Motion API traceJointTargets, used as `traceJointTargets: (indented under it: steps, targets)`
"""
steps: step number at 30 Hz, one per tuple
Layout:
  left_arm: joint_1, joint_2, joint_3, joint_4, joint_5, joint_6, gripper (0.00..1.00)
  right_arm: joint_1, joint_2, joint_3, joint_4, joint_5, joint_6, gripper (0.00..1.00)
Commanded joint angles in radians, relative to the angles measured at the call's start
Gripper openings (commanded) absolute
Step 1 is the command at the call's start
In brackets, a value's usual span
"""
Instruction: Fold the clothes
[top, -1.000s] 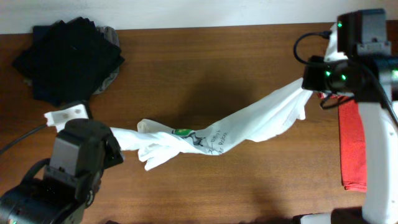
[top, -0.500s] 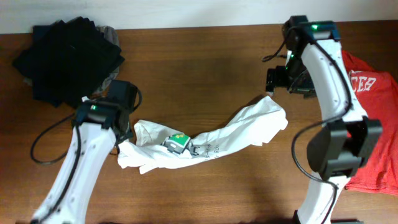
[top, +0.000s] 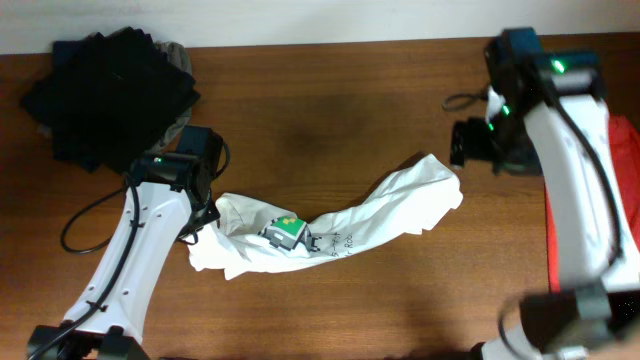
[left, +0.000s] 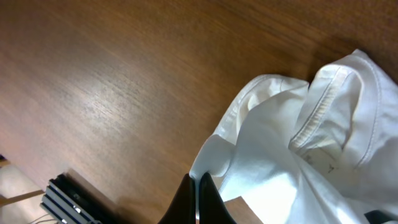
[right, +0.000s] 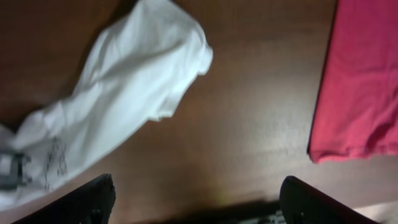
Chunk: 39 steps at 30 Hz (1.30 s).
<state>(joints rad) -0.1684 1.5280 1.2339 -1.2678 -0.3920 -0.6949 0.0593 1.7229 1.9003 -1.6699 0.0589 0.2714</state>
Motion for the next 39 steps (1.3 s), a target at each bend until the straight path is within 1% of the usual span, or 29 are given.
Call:
traceJointTargets:
  steps: [1, 3, 5, 6, 9, 10, 11, 14, 19, 21, 23, 26, 28, 29, 30, 31, 32, 35, 38, 39]
  targets:
    - [0.006, -0.018, 0.001, 0.004, 0.024, -0.017, 0.01, 0.053, -0.151, -0.246, 0.091, -0.069, 0.024, 0.94]
    - [0.006, -0.018, 0.001, 0.007, 0.056, -0.017, 0.00, 0.089, -0.208, -0.410, 0.181, -0.105, 0.024, 0.95]
    - [0.006, -0.018, 0.001, 0.006, 0.081, -0.016, 0.01, 0.130, -0.243, -0.590, 0.320, -0.177, 0.023, 0.95]
    - [0.006, -0.018, 0.001, 0.006, 0.082, -0.016, 0.01, 0.160, -0.245, -0.693, 0.426, -0.263, -0.001, 0.92]
    - [0.006, -0.018, 0.001, 0.006, 0.082, -0.016, 0.01, 0.223, -0.226, -0.843, 0.617, -0.498, -0.122, 0.89]
    - [0.006, -0.018, 0.001, 0.006, 0.083, -0.016, 0.01, 0.257, -0.211, -0.891, 0.695, -0.557, -0.127, 0.88]
    - [0.006, -0.018, 0.001, 0.006, 0.082, -0.016, 0.00, 0.296, -0.190, -0.923, 0.758, -0.560, -0.073, 0.87]
    - [0.006, -0.018, 0.001, 0.002, 0.083, -0.016, 0.01, 0.360, -0.141, -0.934, 0.781, -0.502, 0.046, 0.85]
    - [0.006, -0.018, 0.001, -0.003, 0.083, -0.016, 0.00, 0.421, -0.075, -0.934, 0.811, -0.495, 0.058, 0.85]
    - [0.006, -0.018, 0.001, -0.004, 0.083, -0.016, 0.00, 0.438, -0.044, -0.934, 0.843, -0.491, 0.075, 0.78]
    - [0.006, -0.018, 0.001, -0.005, 0.083, -0.016, 0.00, 0.439, -0.027, -0.933, 0.863, -0.463, 0.097, 0.75]
    - [0.006, -0.018, 0.001, -0.008, 0.082, -0.016, 0.01, 0.426, -0.026, -0.930, 0.882, -0.400, 0.112, 0.54]
    - [0.006, -0.018, 0.001, -0.008, 0.083, -0.016, 0.01, 0.415, -0.026, -0.921, 0.888, -0.396, 0.112, 0.43]
    - [0.006, -0.018, 0.001, -0.008, 0.083, -0.016, 0.01, 0.410, -0.026, -0.916, 0.896, -0.394, 0.112, 0.34]
    - [0.006, -0.018, 0.001, -0.007, 0.083, -0.016, 0.00, 0.406, -0.026, -0.913, 0.906, -0.394, 0.112, 0.28]
    - [0.006, -0.018, 0.001, -0.008, 0.083, -0.016, 0.00, 0.403, -0.026, -0.913, 0.921, -0.394, 0.112, 0.15]
    - [0.006, -0.018, 0.001, -0.008, 0.083, -0.016, 0.00, 0.402, -0.026, -0.913, 0.938, -0.387, 0.112, 0.04]
    - [0.006, -0.018, 0.001, -0.008, 0.083, -0.016, 0.00, 0.402, -0.026, -0.913, 1.000, -0.341, 0.113, 0.04]
    - [0.006, -0.018, 0.001, -0.008, 0.083, -0.016, 0.01, 0.402, -0.026, -0.913, 1.021, -0.309, 0.140, 0.04]
    - [0.006, -0.018, 0.001, -0.008, 0.082, -0.016, 0.00, 0.402, -0.026, -0.913, 1.017, -0.309, 0.138, 0.10]
